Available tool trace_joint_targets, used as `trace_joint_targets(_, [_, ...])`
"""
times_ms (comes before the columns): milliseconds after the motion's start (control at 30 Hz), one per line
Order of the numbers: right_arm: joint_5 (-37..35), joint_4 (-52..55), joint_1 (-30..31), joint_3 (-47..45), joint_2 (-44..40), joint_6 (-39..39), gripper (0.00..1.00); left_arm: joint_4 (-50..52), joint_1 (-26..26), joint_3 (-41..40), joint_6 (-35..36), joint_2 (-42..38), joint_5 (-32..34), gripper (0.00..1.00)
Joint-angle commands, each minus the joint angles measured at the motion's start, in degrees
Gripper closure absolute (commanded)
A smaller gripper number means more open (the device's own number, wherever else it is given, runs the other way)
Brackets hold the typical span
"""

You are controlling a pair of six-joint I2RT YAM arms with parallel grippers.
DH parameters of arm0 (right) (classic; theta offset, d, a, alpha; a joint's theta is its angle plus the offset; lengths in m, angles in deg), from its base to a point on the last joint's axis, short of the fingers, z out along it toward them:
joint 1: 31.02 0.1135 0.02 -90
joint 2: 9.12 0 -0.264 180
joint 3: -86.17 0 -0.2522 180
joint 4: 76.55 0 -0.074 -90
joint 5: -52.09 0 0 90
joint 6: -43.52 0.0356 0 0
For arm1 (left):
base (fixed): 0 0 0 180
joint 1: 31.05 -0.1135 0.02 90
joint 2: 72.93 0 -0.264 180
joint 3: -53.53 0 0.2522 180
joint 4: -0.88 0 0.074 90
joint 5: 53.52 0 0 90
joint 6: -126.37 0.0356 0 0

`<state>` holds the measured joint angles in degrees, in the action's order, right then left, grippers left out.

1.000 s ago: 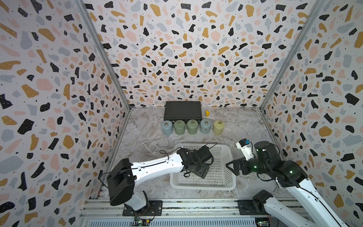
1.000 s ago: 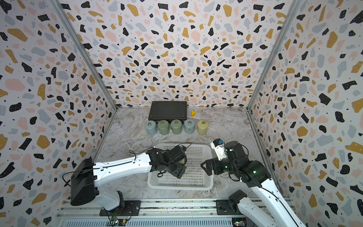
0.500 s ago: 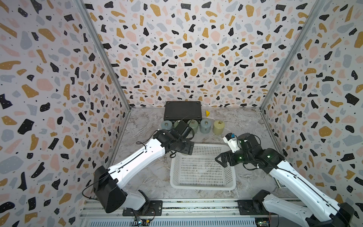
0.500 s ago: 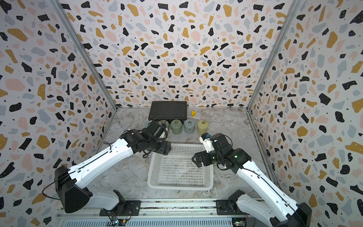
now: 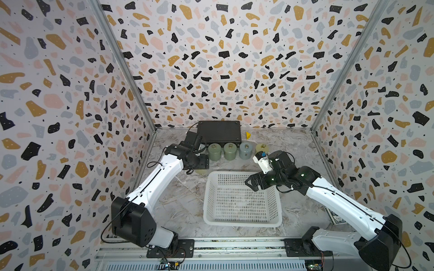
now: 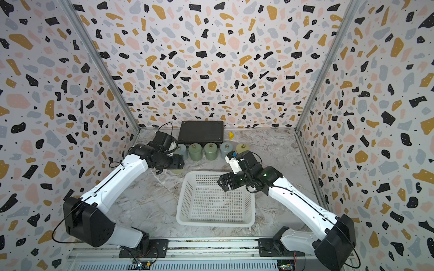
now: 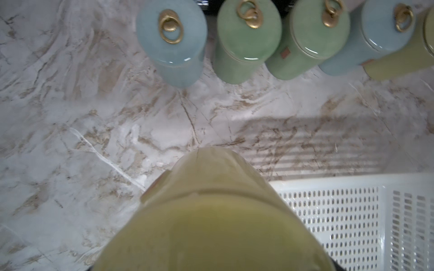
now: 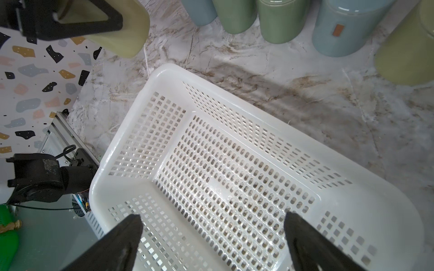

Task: Take the tea canister out of the basket
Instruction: Place the tea canister at the center of the board.

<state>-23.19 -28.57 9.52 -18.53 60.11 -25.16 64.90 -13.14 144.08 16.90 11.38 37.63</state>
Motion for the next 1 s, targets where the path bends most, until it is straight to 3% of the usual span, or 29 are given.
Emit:
trace_joint_targets(0, [-0.6, 0.0, 0.3, 2.5, 0.0, -0.5, 0.01, -5.6, -3.8, 1.4, 1.5, 0.9, -0.8, 0.21])
trace_joint_targets(333, [-1.4, 0.8, 0.3, 4.5, 3.0, -1.5, 0.01, -13.6, -14.1, 1.1, -2.0, 8.6, -1.4, 0.21])
trace_joint_targets(967, [-4.9, 2.4, 0.2, 6.9, 4.8, -1.3, 0.01, -15.3, -17.4, 16.3, -0.7, 28.8, 1.7, 0.20])
